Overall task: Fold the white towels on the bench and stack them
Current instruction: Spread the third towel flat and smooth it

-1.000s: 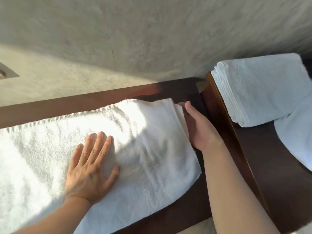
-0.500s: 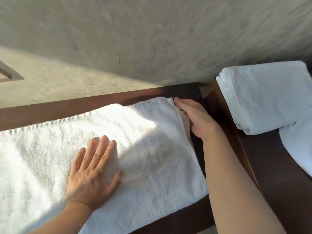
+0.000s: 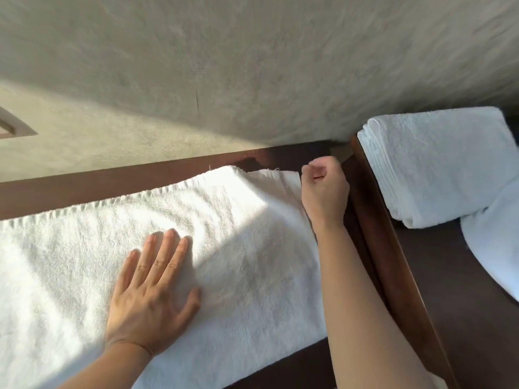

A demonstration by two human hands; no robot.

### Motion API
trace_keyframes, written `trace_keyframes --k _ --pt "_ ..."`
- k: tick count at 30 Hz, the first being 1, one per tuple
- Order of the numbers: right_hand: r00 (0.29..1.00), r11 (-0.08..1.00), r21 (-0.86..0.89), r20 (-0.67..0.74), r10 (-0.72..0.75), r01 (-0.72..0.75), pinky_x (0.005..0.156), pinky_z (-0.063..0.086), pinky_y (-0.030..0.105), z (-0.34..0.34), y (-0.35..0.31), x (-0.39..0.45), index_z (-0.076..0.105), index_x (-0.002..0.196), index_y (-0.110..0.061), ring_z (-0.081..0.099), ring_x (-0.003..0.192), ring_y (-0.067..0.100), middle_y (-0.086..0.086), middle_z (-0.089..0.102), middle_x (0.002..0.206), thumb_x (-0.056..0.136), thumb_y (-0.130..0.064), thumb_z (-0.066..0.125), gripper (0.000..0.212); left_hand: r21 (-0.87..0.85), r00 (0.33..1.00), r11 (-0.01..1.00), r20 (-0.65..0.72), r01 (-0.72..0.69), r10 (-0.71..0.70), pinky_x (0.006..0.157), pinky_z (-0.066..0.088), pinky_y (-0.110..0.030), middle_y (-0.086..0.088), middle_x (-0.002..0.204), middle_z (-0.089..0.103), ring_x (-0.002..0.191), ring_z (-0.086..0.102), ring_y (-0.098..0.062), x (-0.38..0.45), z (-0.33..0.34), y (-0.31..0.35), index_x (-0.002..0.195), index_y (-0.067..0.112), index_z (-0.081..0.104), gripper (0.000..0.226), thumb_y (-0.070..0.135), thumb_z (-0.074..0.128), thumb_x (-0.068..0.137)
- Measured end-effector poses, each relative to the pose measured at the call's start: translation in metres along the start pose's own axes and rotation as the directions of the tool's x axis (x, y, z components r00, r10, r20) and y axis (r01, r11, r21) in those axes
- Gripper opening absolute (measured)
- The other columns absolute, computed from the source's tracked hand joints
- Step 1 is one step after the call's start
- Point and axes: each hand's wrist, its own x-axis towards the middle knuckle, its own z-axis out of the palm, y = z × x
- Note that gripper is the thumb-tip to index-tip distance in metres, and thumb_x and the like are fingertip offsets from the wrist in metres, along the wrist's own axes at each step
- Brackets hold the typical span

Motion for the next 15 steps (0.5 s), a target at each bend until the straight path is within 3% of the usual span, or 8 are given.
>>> trace_keyframes --k 1,4,7,10,13,15 --pt "0.999 0.998 -0.055 0.035 0.011 -0.009 0.069 0.041 0.010 0.002 0.000 -0.006 0.063 0.101 -0.013 0.065 0.093 0.017 -0.001 0.069 0.097 0.095 -0.027 0.064 0.016 0.001 1.000 1.000 0.001 0.002 -0.002 0.124 0.016 -0.052 0.001 0.170 0.014 0.157 0.009 -0.024 0.000 0.000 0.000 0.162 0.026 0.017 0.086 0.063 0.038 0.087" --pt "0.970 0.951 -0.309 0.233 0.070 0.005 0.089 0.048 0.038 0.012 0.000 -0.019 0.058 0.111 -0.009 0.062 0.105 0.027 0.007 0.067 0.109 0.091 -0.045 0.068 0.042 -0.003 1.000 1.000 -0.002 0.000 0.000 0.124 0.016 -0.051 0.002 0.170 0.014 0.157 0.010 -0.024 -0.001 0.000 0.000 0.162 0.026 0.018 0.086 0.062 0.039 0.087" --pt "0.947 0.910 -0.414 0.302 0.111 0.025 0.089 0.048 0.038 0.021 -0.004 -0.022 0.054 0.118 -0.006 0.061 0.113 0.032 0.013 0.066 0.117 0.093 -0.044 0.068 0.048 -0.008 1.000 1.000 -0.009 0.001 -0.001 0.124 0.016 -0.051 0.001 0.169 0.017 0.157 0.012 -0.024 0.000 0.000 0.000 0.162 0.026 0.020 0.086 0.061 0.040 0.086" --pt "0.937 0.942 -0.337 0.330 0.112 0.006 0.080 0.041 0.032 0.023 -0.008 -0.014 0.055 0.117 -0.007 0.062 0.111 0.032 0.010 0.067 0.115 0.096 -0.030 0.065 0.033 -0.018 1.000 1.000 -0.011 -0.003 0.003 0.123 0.017 -0.051 0.001 0.169 0.018 0.157 0.012 -0.024 0.001 -0.001 0.001 0.162 0.025 0.021 0.086 0.060 0.040 0.085" --pt "0.987 0.994 -0.101 0.150 0.066 -0.051 0.073 0.045 0.035 0.019 -0.006 -0.007 0.050 0.107 -0.011 0.062 0.092 0.028 0.003 0.063 0.096 0.096 -0.014 0.057 0.014 -0.036 1.000 0.999 -0.014 -0.006 0.006 0.123 0.016 -0.050 0.002 0.169 0.019 0.157 0.011 -0.022 0.001 -0.003 0.002 0.161 0.026 0.022 0.085 0.060 0.040 0.085" --pt "0.992 0.989 -0.145 0.121 0.036 -0.018 0.076 0.046 0.039 0.024 -0.004 -0.006 0.049 0.107 -0.009 0.061 0.095 0.030 0.007 0.062 0.100 0.097 -0.008 0.053 0.011 -0.046 1.000 0.999 -0.017 -0.011 0.010 0.123 0.017 -0.050 0.002 0.168 0.020 0.157 0.011 -0.022 0.001 -0.004 0.002 0.161 0.026 0.023 0.084 0.059 0.040 0.086"
